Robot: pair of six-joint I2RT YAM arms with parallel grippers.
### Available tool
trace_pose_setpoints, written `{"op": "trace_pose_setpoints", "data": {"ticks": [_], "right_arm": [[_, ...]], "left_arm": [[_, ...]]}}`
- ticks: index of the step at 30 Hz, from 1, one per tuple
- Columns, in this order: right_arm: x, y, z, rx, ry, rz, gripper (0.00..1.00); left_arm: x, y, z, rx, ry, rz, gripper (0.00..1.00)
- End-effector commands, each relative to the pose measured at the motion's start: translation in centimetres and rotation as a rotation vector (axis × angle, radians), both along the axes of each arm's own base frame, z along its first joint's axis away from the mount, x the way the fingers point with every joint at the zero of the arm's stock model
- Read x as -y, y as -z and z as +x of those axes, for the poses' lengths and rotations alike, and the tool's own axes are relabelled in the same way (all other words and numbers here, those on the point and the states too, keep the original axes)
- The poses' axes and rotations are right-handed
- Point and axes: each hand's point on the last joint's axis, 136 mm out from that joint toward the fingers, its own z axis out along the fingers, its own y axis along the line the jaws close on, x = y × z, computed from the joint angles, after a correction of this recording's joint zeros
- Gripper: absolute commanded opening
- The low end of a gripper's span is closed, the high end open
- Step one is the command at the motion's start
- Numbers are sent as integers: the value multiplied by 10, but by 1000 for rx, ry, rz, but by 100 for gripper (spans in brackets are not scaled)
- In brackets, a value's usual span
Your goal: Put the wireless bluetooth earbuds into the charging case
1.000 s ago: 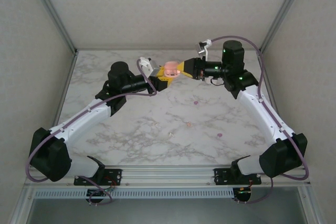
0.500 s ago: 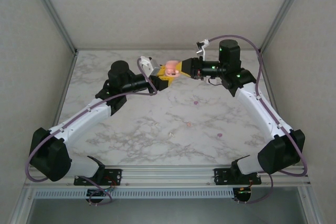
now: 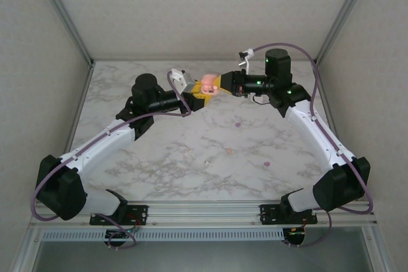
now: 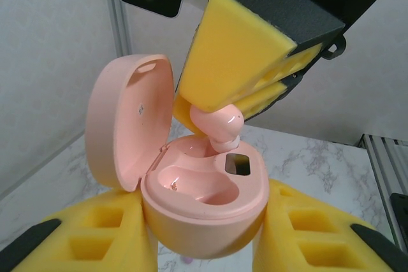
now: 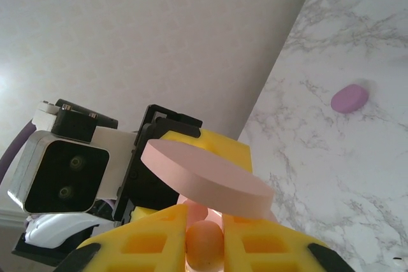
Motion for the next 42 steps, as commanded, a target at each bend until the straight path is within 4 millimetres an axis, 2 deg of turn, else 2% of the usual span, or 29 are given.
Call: {"op": "trace_pose_setpoints", "data": {"ticks": [1, 5, 10, 16, 26, 33, 42], "right_arm": [[-1, -8, 6, 43, 28, 3, 18], [-2, -3, 7, 30, 28, -6, 18], [1, 14, 4, 21, 32, -78, 21], [2, 18, 5, 28, 49, -116, 25], [3, 12, 6, 34, 71, -129, 35], [7, -3, 4, 57, 94, -120, 39], [10, -10, 3, 62, 113, -116, 44]], "left_arm": [[7, -27, -14, 51, 67, -46, 20], [7, -28, -13, 51, 62, -50, 20], [8, -32, -11, 48, 55, -74, 20], [9, -33, -11, 48, 57, -82, 20], [7, -29, -11, 47, 47, -72, 19], [6, -26, -11, 49, 38, -57, 19], [6, -24, -11, 47, 41, -51, 19]]}}
